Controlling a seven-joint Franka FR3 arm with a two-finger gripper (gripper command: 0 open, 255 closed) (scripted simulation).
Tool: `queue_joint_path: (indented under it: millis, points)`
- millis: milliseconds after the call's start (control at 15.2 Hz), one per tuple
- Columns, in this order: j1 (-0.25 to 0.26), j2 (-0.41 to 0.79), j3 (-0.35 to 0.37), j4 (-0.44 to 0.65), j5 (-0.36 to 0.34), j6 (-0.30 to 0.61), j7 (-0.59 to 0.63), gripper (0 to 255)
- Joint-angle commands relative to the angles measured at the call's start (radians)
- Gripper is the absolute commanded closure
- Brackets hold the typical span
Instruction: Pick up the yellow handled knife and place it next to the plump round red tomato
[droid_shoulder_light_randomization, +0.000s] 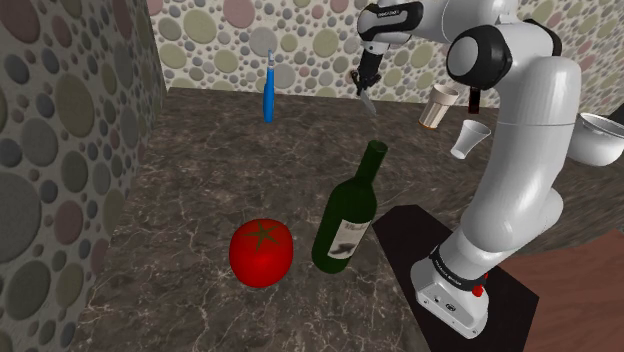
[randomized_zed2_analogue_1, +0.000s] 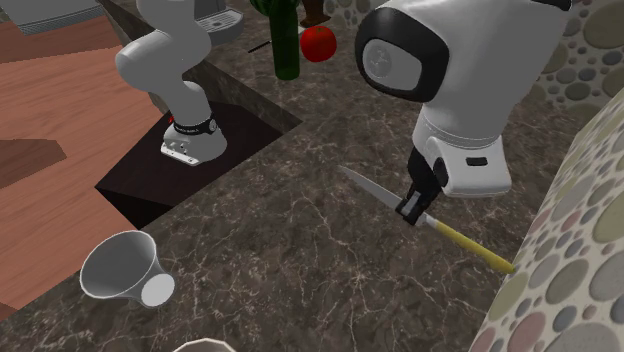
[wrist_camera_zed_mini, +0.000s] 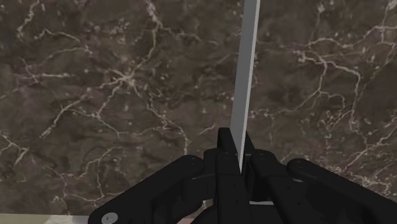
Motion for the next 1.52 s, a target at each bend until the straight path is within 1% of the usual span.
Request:
queue_joint_path:
  millis: [0, 462, 924, 990, 1188, 1452]
  points:
    - [-0.001, -0.003, -0.001, 0.024, -0.001, -0.028, 0.001, 255]
    - [-0.005, -0.01, -0.003, 0.109, -0.004, -0.119, 0.005, 255]
    - [-0.012, -0.002, -0.004, 0.216, -0.004, -0.217, 0.007, 255]
    - [-0.012, -0.002, -0.004, 0.218, -0.004, -0.219, 0.007, 255]
    - [0.038, -0.146, -0.003, 0.002, -0.034, -0.145, 0.043, 255]
    - [0.09, -0.31, 0.009, -0.223, -0.072, -0.079, 0.104, 255]
